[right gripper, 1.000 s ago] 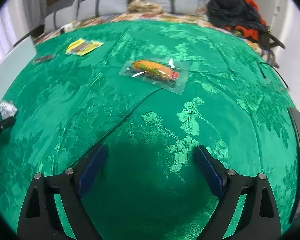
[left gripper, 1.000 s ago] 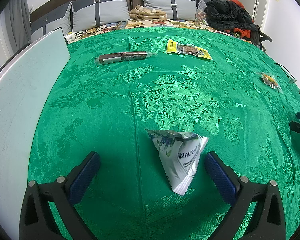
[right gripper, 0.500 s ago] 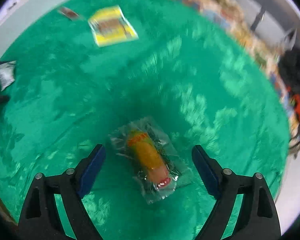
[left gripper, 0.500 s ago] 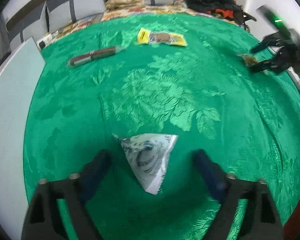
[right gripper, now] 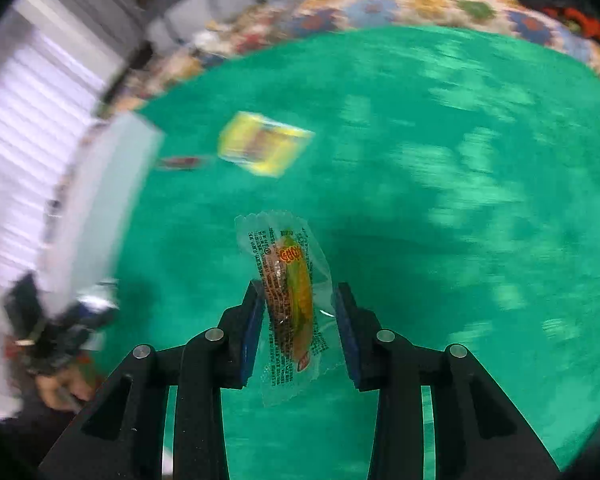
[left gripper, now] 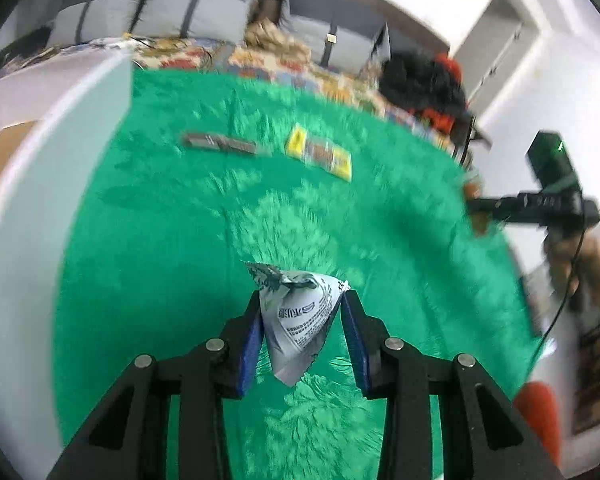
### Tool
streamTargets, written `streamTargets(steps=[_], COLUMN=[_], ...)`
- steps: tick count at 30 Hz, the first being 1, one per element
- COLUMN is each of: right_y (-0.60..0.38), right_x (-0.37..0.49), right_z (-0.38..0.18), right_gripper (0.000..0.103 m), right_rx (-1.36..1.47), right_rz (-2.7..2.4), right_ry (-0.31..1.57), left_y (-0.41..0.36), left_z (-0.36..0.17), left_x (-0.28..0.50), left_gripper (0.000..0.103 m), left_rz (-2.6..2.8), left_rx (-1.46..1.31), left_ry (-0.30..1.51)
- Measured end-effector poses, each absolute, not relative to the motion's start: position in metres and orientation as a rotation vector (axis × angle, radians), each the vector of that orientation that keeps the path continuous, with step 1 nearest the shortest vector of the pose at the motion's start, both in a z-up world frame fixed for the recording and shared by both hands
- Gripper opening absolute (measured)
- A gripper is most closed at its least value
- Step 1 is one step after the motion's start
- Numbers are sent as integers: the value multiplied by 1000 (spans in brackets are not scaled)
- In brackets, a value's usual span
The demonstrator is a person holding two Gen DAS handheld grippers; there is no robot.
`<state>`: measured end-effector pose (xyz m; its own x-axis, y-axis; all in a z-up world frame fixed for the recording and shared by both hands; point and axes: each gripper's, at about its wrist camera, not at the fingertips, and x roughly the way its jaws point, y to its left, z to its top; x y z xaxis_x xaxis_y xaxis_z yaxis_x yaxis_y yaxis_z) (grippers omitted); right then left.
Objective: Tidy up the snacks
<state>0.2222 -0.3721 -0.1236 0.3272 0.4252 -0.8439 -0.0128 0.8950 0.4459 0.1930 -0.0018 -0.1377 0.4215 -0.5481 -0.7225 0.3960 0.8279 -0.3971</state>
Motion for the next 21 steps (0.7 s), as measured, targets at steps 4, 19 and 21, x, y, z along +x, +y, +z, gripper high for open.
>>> streamTargets(steps=[4, 19, 21], right_y=[-272, 40, 20], right_x=[234, 237, 231], right_z=[-78, -62, -67], right_gripper=[37, 70, 72], right_rx=[496, 444, 347], right_rz=[522, 886, 793], right_ry=[1120, 1176, 1115], left_y=[65, 310, 316], left_z=[-88, -85, -88], left_x=[187, 178, 165], left_gripper=[37, 81, 81], left_rz=[-537, 71, 68], left_rx=[-251, -126, -175], left_ry=[880, 893, 866])
